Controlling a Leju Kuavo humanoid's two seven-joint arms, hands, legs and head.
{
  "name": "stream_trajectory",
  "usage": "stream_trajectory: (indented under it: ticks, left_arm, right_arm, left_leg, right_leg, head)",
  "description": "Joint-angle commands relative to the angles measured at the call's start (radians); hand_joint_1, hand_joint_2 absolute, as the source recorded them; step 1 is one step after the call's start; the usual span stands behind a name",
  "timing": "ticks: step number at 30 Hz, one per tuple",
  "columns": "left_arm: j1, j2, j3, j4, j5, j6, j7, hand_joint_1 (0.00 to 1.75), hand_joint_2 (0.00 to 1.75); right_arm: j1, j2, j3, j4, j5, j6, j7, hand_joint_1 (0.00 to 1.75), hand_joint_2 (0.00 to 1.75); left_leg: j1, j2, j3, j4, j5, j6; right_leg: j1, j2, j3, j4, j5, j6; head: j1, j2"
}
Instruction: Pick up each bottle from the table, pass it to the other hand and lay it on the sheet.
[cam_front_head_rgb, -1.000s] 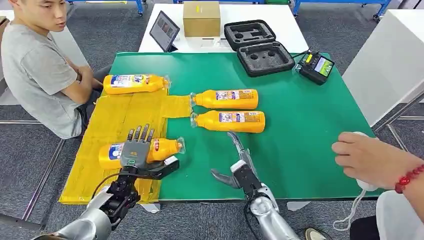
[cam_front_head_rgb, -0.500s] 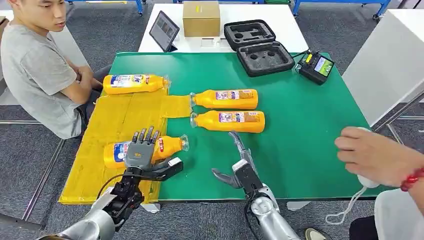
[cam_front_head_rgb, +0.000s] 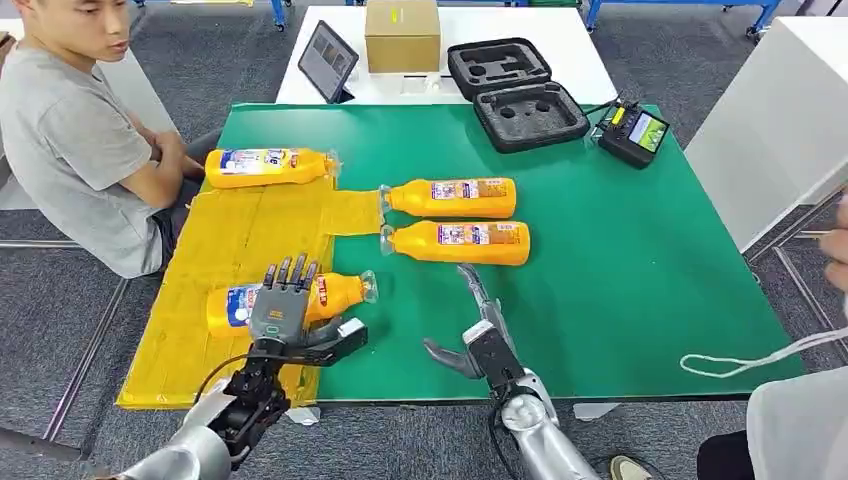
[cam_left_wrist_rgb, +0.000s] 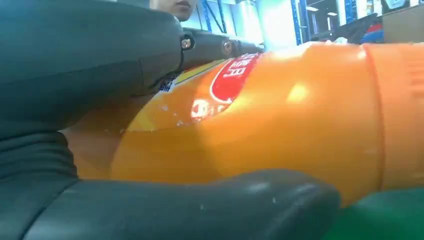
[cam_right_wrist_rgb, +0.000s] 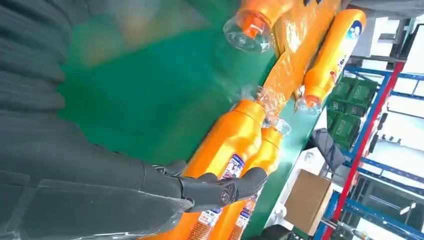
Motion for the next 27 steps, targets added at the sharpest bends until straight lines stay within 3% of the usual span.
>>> stream_trajectory:
  ticks: [1, 12, 16, 17, 21, 23, 25, 27]
  left_arm:
    - [0.173, -0.021, -0.100, -0.558, -0.036, -0.005, -0.044, 0.00, 0.00]
    - [0.242, 0.009, -0.215, -0.790, -0.036, -0.005, -0.038, 0.00, 0.00]
    - [0.270, -0.025, -0.202, -0.829, 0.042, -0.005, -0.150, 0.00, 0.00]
    - [0.286, -0.074, -0.135, -0.818, 0.123, -0.005, -0.283, 0.00, 0.00]
    - [0.286, -0.074, -0.135, -0.818, 0.123, -0.005, -0.283, 0.00, 0.00]
    - [0.285, -0.168, -0.003, -0.691, 0.391, -0.005, -0.577, 0.00, 0.00]
    - [0.271, -0.168, -0.018, -0.614, 0.559, -0.005, -0.660, 0.00, 0.00]
    - [0.279, -0.129, -0.126, -0.611, 0.774, -0.005, -0.660, 0.00, 0.00]
  right_arm:
    - [-0.017, 0.001, 0.022, 0.048, 0.001, -0.016, 0.000, 0.00, 1.75]
    - [0.009, -0.011, 0.010, 0.023, 0.005, -0.032, 0.000, 0.00, 1.75]
    - [0.028, -0.015, 0.010, -0.017, -0.011, -0.024, 0.000, 0.00, 1.75]
    - [0.042, -0.018, 0.011, -0.052, -0.031, -0.012, 0.000, 0.00, 1.75]
    - [0.042, -0.018, 0.011, -0.052, -0.031, -0.012, 0.000, 0.00, 1.75]
    - [0.080, -0.021, 0.011, -0.157, -0.078, 0.000, 0.000, 0.00, 1.75]
    - [0.121, -0.025, 0.012, -0.270, -0.127, 0.010, 0.000, 0.00, 1.75]
    - [0.168, -0.024, 0.014, -0.416, -0.148, -0.006, 0.000, 0.00, 1.75]
  left_leg:
    - [0.002, 0.000, -0.002, 0.002, -0.002, -0.002]
    - [0.001, 0.002, -0.004, 0.001, -0.003, -0.002]
    - [0.001, 0.002, -0.005, 0.000, -0.002, -0.002]
    - [0.001, 0.001, -0.006, 0.000, -0.002, -0.001]
    - [0.000, 0.001, -0.007, 0.000, -0.001, -0.001]
    - [0.000, 0.002, -0.006, 0.000, -0.002, -0.001]
    - [0.000, 0.001, -0.005, 0.000, -0.002, -0.002]
    - [0.000, -0.002, -0.004, 0.000, -0.002, -0.002]
  right_leg:
    - [0.002, 0.001, -0.002, 0.001, -0.002, -0.001]
    - [0.001, 0.003, -0.004, 0.000, -0.001, -0.001]
    - [0.001, 0.002, -0.005, 0.000, -0.001, -0.001]
    - [0.001, 0.001, -0.006, 0.000, -0.001, 0.000]
    - [0.000, 0.001, -0.007, 0.000, 0.000, 0.000]
    - [0.000, 0.002, -0.006, 0.000, -0.001, -0.001]
    - [0.000, 0.001, -0.004, -0.001, -0.001, -0.001]
    - [0.000, -0.001, -0.003, 0.000, -0.002, -0.001]
  head:
    - [0.000, 0.000]
    - [0.000, 0.000]
    - [0.000, 0.000]
    - [0.000, 0.000]
    - [0.000, 0.000]
    - [0.000, 0.000]
    - [0.000, 0.000]
    - [0.000, 0.000]
